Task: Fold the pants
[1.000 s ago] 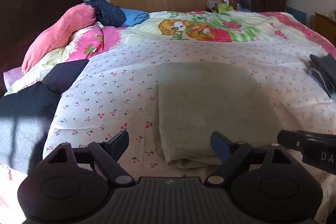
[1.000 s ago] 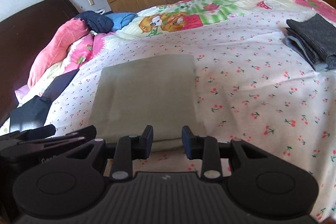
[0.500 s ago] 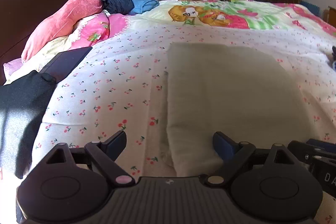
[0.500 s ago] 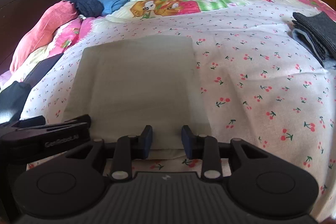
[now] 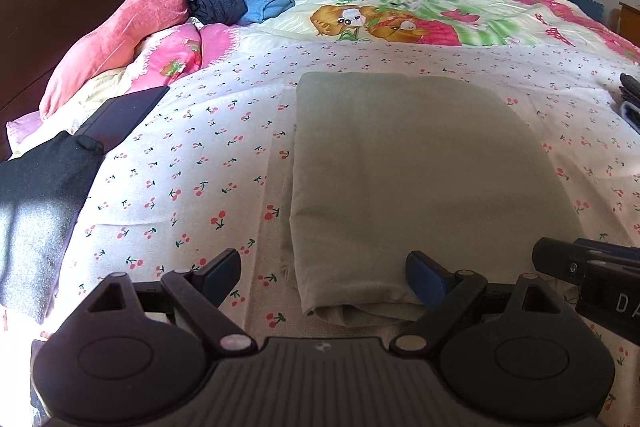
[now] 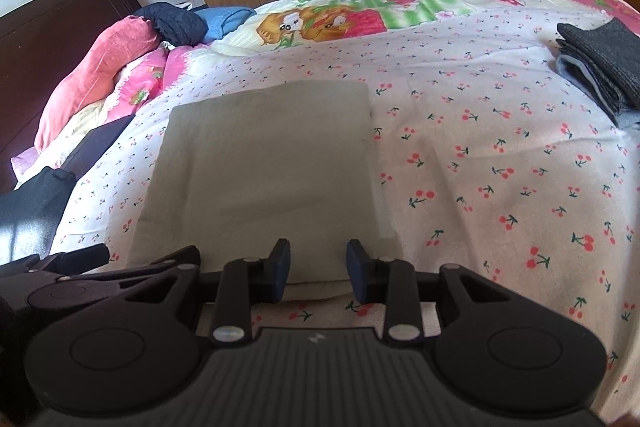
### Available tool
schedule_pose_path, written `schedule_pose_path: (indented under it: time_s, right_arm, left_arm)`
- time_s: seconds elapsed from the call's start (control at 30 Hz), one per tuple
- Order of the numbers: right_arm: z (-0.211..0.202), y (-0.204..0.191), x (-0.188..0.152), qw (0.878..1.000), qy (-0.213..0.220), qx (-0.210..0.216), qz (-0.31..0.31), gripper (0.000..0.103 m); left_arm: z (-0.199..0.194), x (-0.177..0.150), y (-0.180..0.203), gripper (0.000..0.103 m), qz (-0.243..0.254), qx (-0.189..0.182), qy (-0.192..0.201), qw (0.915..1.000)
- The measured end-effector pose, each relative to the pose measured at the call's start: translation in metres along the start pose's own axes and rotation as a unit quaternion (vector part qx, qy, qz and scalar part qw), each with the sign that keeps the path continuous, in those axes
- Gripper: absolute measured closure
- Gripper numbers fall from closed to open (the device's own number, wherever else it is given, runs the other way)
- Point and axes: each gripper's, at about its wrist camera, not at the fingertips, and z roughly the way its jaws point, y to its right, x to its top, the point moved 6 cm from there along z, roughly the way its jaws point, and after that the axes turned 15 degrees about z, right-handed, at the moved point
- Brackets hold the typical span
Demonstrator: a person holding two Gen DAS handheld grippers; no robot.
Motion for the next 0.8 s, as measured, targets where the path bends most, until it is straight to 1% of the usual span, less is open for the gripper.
schedule_pose_path:
  time_s: [0.13, 0.3, 0.47, 0.8]
  right_arm:
    - [-0.001, -0.006, -0.003, 1.000, -0.001, -0.001, -0.010, 0.070]
    - [-0.002, -0.013, -0.005, 1.000, 0.002, -0.002, -0.024, 0.070]
    - [-0.001, -0.013, -0.010, 1.000, -0.004, -0.007, -0.025, 0.070]
    - [-0.010, -0.021, -0.011, 0.999, 0.005, -0.002, -0.036, 0.070]
  left_arm:
    - [-0.002, -0.002, 0.000, 0.002, -0.004, -0.007, 0.002, 1.0000]
    - [-0.006, -0.003, -0.006, 0.002, -0.011, -0.006, 0.010, 0.9999]
    - [-0.006, -0.005, -0.009, 0.002, -0.021, -0.012, 0.010, 0.9997]
    - [-0.012, -0.007, -0.011, 0.002, -0.026, -0.017, 0.013, 0.9994]
